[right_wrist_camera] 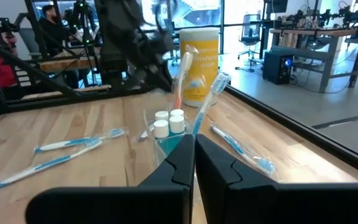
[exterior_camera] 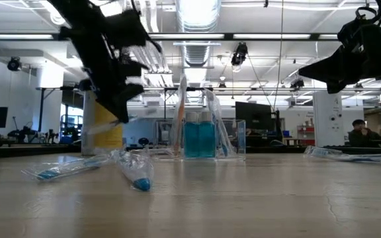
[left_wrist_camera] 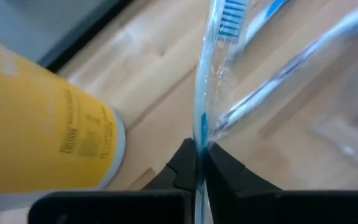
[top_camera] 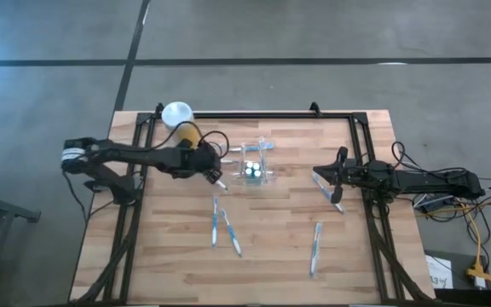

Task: Pick & Place toothbrushing station
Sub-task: Put the blue toothbrush into the left section of the transparent organizer

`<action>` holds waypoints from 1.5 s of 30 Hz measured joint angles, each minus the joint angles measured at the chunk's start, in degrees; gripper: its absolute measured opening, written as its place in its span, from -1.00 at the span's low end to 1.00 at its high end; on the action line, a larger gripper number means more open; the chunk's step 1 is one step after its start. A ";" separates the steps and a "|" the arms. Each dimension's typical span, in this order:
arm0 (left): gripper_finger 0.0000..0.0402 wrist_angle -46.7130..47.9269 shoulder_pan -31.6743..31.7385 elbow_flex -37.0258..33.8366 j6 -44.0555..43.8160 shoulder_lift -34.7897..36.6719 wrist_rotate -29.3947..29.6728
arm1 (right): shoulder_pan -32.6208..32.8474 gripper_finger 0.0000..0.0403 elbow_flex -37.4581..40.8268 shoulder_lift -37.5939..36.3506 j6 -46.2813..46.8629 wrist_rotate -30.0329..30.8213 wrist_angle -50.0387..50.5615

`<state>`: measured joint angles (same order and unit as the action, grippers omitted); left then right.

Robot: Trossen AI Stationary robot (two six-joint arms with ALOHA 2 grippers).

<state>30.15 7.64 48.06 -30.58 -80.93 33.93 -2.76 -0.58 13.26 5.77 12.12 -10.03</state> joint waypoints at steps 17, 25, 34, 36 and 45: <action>-0.94 -34.22 -16.88 -20.06 13.54 35.86 -0.52 | 0.01 -0.95 0.00 0.09 0.25 -0.02 -0.51; -0.94 -72.40 -17.24 -39.16 17.27 36.20 -9.76 | 0.01 -0.95 0.00 0.09 0.43 -0.04 -0.62; -0.94 -91.06 -17.13 -40.82 23.23 25.77 -10.86 | 0.01 -0.95 0.00 0.09 0.28 -0.03 -1.34; -0.94 -91.14 -17.13 -38.88 25.95 23.08 -10.88 | 0.01 -0.95 0.00 0.09 0.27 -0.03 -1.37; -0.94 -100.41 -15.02 -30.55 35.26 9.25 -10.86 | 0.00 -0.95 0.00 0.38 0.25 -0.02 -1.43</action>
<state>-70.26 -7.38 17.51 4.68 -71.68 23.07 -2.75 -0.58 13.64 6.02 12.10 -11.46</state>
